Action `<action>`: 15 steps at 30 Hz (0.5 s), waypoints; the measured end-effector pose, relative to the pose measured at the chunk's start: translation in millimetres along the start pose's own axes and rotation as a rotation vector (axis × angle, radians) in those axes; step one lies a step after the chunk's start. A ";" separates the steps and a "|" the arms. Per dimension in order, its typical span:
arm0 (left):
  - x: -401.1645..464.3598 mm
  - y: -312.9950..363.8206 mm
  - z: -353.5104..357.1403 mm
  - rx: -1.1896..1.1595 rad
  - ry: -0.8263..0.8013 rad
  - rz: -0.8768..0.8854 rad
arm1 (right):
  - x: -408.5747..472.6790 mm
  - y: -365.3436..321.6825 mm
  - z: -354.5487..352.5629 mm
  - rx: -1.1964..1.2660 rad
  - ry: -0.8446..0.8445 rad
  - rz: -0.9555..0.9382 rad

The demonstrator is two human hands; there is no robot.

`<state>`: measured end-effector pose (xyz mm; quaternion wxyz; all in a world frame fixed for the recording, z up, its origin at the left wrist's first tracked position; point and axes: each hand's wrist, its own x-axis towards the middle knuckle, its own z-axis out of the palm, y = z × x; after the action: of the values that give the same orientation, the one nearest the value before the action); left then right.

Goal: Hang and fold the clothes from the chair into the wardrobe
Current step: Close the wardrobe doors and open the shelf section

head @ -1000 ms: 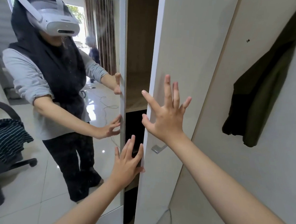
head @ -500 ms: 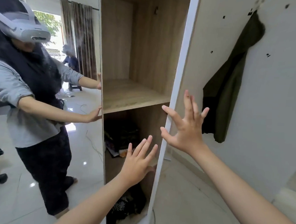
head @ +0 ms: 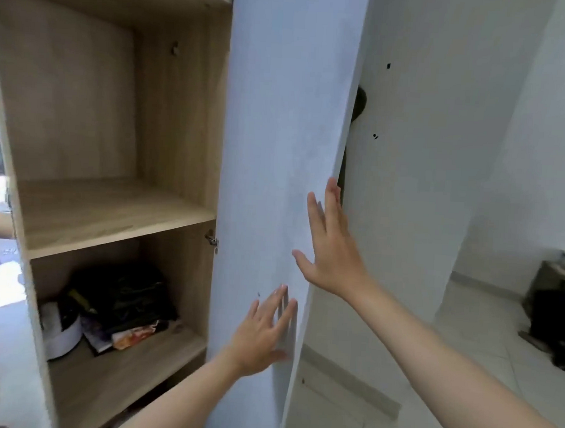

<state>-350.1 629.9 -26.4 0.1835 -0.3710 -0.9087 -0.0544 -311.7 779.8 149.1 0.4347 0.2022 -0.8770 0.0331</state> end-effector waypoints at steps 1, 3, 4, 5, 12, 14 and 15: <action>14.7 2.7 1.6 -0.005 0.010 0.001 | 0.5 12.4 2.6 0.087 -0.004 0.019; 44.7 4.5 1.7 -0.016 0.018 -0.006 | 3.6 35.5 10.3 0.179 0.011 0.084; 59.5 4.0 0.4 -0.011 0.029 -0.002 | 5.6 46.5 14.8 0.197 0.023 0.118; 74.6 3.0 -2.0 -0.005 0.041 0.006 | 7.4 57.0 19.0 0.209 0.032 0.146; 158.3 -29.5 0.2 -0.009 0.153 0.028 | 19.1 128.2 49.8 0.127 0.029 0.245; 175.2 -42.3 5.3 0.009 0.148 0.023 | 23.9 145.4 62.3 0.059 0.025 0.268; 183.4 -48.7 7.9 0.014 0.139 0.019 | 26.7 153.3 68.8 0.024 0.023 0.278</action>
<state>-506.8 716.7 36.8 0.2494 -0.3736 -0.8905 -0.0718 -436.4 895.4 145.1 0.4334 0.0835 -0.8910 0.1060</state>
